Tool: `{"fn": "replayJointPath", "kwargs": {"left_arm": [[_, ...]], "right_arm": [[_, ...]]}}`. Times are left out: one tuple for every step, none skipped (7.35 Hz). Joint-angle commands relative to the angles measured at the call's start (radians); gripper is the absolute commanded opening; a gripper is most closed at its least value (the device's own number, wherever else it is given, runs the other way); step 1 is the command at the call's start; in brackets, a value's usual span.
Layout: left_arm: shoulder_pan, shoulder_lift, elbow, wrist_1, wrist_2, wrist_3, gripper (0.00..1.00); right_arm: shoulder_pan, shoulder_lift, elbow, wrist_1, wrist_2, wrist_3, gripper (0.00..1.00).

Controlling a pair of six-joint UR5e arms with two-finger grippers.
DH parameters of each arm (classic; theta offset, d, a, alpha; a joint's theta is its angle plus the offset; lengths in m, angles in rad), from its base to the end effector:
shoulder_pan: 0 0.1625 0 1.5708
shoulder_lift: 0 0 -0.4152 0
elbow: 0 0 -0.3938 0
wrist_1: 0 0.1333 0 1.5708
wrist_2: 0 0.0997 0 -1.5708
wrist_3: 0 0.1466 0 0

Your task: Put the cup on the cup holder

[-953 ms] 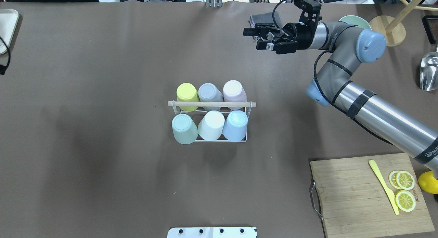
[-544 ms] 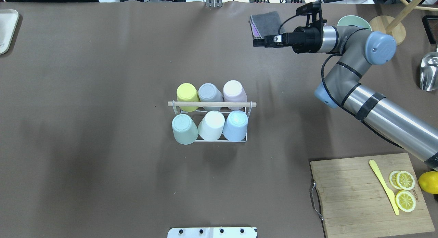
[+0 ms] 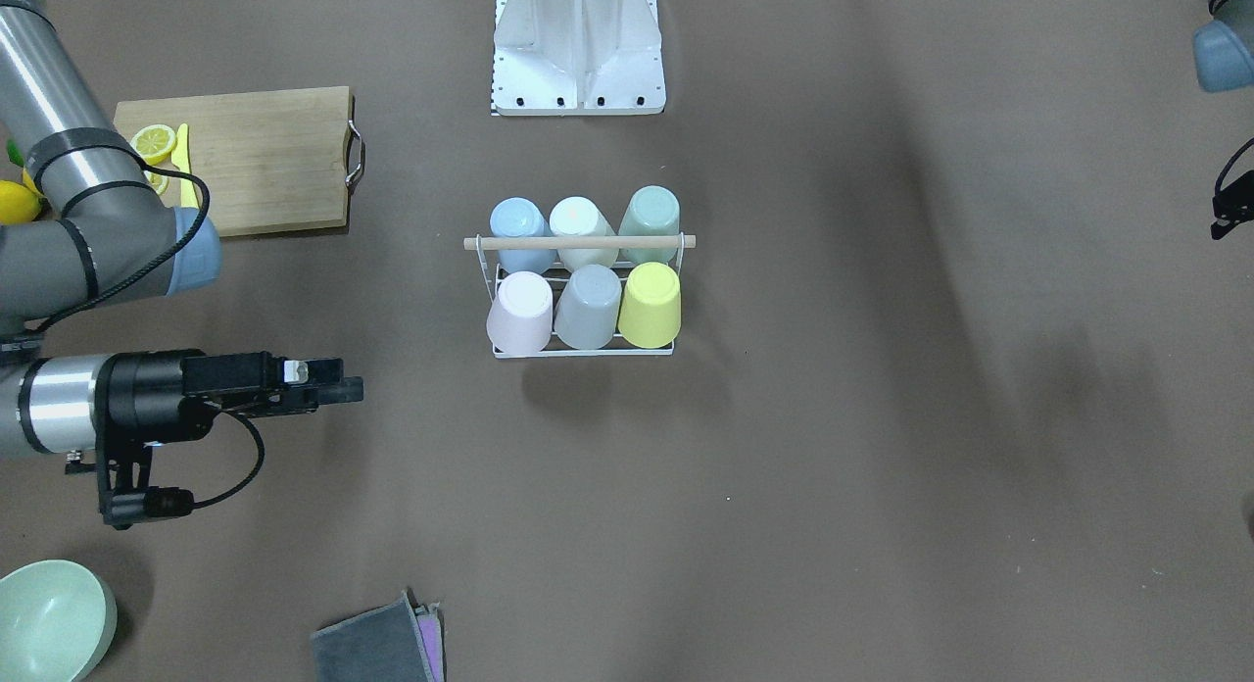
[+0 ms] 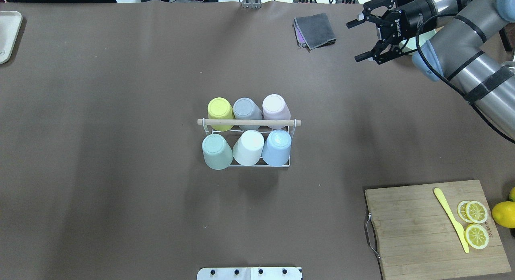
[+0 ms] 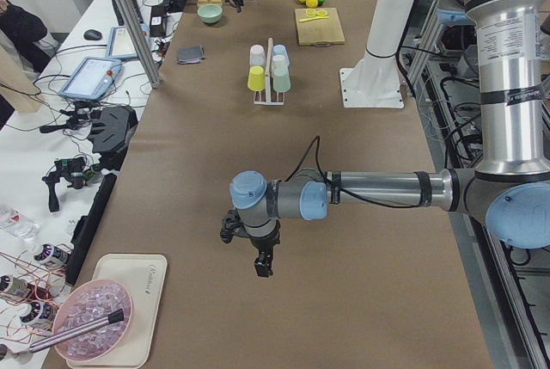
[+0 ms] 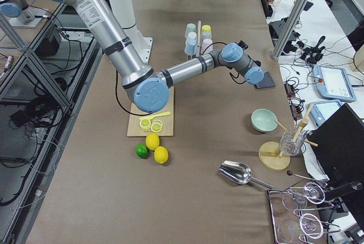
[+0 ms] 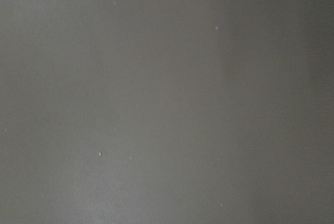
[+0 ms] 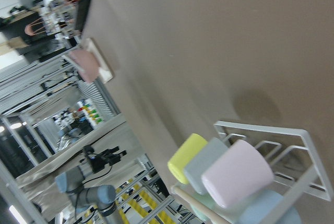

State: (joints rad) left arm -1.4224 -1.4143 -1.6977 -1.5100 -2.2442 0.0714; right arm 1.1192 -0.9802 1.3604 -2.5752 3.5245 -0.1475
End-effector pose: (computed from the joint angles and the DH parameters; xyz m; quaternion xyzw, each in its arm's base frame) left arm 0.0204 -0.4195 0.7074 -0.0553 0.3282 0.0886 0.9388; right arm -0.3122 -0.6375 0.3751 -0.2893 -0.7536 0.0860 0.5840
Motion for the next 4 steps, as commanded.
{"fn": "replayJointPath", "kwargs": {"left_arm": [[-0.007, 0.011, -0.025, -0.052, -0.011, -0.149, 0.97], [-0.004, 0.012, 0.03, -0.14, -0.102, -0.166, 0.97], [-0.003, -0.001, 0.033, -0.138, -0.124, -0.16, 0.97], [-0.003, -0.002, 0.032, -0.139, -0.092, -0.16, 0.97]], "right_arm": [[0.016, 0.002, 0.02, -0.148, -0.293, 0.063, 0.99], [0.008, 0.0, 0.013, -0.161, -0.443, 0.062, 0.99], [0.011, -0.001, 0.019, -0.152, -0.655, 0.06, 0.99], [0.005, -0.014, 0.035, -0.102, -0.822, 0.048, 0.98]]}}
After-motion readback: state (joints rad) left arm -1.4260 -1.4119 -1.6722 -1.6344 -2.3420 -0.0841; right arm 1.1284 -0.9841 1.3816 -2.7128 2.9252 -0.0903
